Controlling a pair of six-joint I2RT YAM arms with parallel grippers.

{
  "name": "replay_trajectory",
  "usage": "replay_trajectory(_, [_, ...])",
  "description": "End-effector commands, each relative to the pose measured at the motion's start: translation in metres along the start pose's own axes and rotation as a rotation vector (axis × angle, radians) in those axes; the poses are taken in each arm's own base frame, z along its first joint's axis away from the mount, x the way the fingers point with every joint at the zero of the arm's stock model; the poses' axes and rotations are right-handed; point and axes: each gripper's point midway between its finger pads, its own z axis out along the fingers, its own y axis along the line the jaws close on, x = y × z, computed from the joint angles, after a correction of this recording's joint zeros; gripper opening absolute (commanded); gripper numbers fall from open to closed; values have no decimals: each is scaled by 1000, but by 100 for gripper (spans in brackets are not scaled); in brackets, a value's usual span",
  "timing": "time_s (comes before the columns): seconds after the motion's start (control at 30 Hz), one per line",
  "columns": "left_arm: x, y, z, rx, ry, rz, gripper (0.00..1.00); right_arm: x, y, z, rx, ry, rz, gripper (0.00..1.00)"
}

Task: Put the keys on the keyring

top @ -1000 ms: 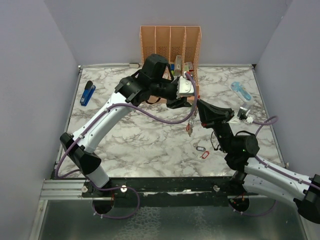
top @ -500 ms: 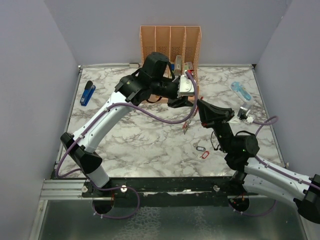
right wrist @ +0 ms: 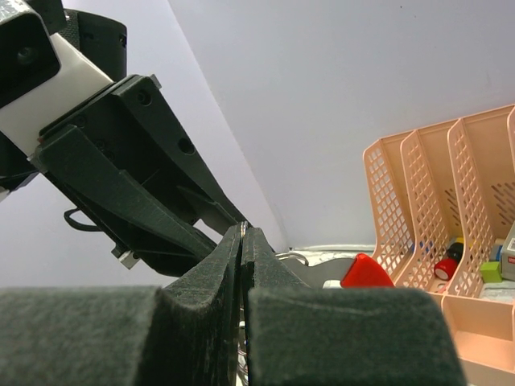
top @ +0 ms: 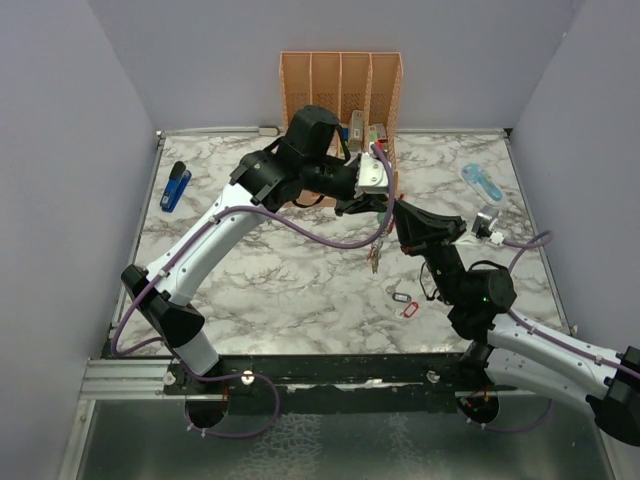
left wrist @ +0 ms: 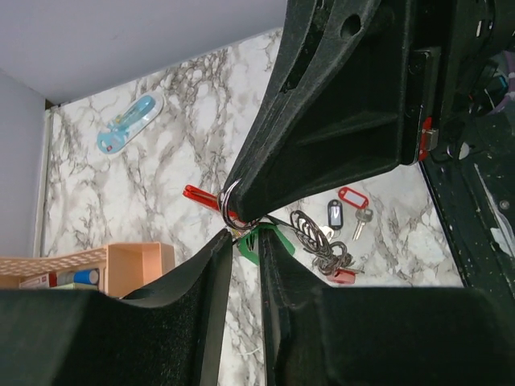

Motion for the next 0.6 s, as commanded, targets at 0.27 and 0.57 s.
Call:
replay_trajectory(0.27, [-4, -10, 3, 23, -11, -7, 0, -10, -5, 1, 46, -49, 49, 1])
replay_trajectory(0.57, [-4, -15, 8, 25, 9, -7, 0, -1, -7, 10, 65, -18, 33, 1])
